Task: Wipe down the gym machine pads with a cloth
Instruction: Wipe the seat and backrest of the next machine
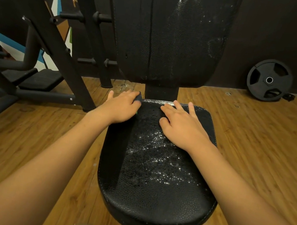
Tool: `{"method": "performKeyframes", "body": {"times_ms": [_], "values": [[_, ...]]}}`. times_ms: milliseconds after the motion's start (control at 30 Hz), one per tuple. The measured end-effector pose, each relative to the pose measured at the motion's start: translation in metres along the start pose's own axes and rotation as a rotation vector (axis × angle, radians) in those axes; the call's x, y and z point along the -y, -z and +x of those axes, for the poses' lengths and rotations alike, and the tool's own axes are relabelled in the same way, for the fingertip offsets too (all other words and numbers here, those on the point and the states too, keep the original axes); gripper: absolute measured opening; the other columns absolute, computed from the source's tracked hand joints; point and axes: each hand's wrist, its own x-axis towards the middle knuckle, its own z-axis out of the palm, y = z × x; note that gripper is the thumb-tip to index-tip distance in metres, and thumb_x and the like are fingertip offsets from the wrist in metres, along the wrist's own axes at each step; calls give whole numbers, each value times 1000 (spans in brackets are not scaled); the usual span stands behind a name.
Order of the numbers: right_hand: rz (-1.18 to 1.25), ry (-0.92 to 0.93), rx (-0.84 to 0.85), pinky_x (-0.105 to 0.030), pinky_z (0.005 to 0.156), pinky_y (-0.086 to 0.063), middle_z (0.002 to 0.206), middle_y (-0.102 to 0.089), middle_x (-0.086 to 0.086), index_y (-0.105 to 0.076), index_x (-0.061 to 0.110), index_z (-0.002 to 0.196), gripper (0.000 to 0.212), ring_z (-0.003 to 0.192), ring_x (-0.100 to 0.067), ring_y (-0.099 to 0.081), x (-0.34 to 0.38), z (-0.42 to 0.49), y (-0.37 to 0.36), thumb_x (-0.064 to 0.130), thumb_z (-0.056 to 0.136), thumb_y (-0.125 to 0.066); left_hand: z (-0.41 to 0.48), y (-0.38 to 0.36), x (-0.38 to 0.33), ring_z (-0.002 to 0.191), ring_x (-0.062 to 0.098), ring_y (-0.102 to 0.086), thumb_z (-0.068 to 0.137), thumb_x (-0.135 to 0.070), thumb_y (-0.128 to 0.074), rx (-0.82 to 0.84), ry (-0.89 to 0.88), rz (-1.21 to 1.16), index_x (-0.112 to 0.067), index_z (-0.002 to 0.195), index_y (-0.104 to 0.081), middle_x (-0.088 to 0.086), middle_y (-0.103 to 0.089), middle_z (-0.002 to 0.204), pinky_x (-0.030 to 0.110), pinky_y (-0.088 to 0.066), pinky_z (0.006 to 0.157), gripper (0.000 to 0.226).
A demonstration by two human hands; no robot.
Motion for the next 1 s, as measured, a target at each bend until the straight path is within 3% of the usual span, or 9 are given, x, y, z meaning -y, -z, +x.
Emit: {"method": "performKeyframes", "body": {"times_ms": [67, 133, 300, 467, 600, 767, 1000], "values": [[0, 1, 0, -52, 127, 8, 167, -29, 1, -31, 18, 159, 54, 158, -19, -9, 0, 0, 0, 35, 108, -27, 8, 2, -3, 139, 30, -45, 110, -41, -25, -30, 22, -53, -16, 143, -42, 11, -58, 139, 53, 5, 123, 45], [-2, -3, 1, -52, 127, 7, 167, -29, 1, -32, 18, 159, 54, 158, -19, -10, 1, 0, 1, 35, 108, -27, 13, -1, -7, 132, 33, -51, 110, -38, -28, -63, 37, -44, -12, 140, -42, 13, -63, 130, 53, 2, 123, 42], [-6, -4, -3, -52, 127, 7, 167, -29, 0, -32, 18, 159, 54, 158, -19, -10, 2, -1, 1, 35, 108, -27, 5, -9, -8, 148, 28, -33, 110, -26, -29, -114, -8, 29, -9, 154, -32, 14, -40, 157, 52, 0, 124, 48], [-4, -8, 5, -51, 127, 9, 168, -27, 0, -30, 18, 160, 54, 158, -19, -8, 2, -1, 2, 35, 109, -26, -16, -17, 0, 154, 23, -22, 111, -22, -28, -142, -59, 33, -13, 161, -17, 7, -24, 167, 49, 5, 124, 52], [1, -6, 10, -50, 127, 10, 168, -26, 1, -30, 17, 160, 54, 158, -18, -7, 2, -1, 2, 34, 109, -27, 0, -11, -2, 151, 24, -28, 111, -25, -25, -103, -40, 38, -17, 162, -15, 8, -31, 164, 53, 5, 123, 53], [-1, -7, 6, -51, 127, 9, 168, -27, 1, -30, 17, 160, 54, 158, -19, -8, 2, -1, 2, 34, 109, -27, 9, -5, -3, 146, 26, -38, 110, -24, -26, -70, -33, 15, -20, 158, -30, 8, -44, 157, 53, 7, 123, 47], [7, -3, 6, -50, 126, 10, 168, -26, 1, -30, 18, 160, 54, 158, -18, -7, 1, -1, 2, 35, 109, -27, -14, -17, 10, 148, 23, -34, 110, -26, -28, -140, -70, 20, -22, 157, -30, 3, -36, 162, 55, 3, 123, 47]]}}
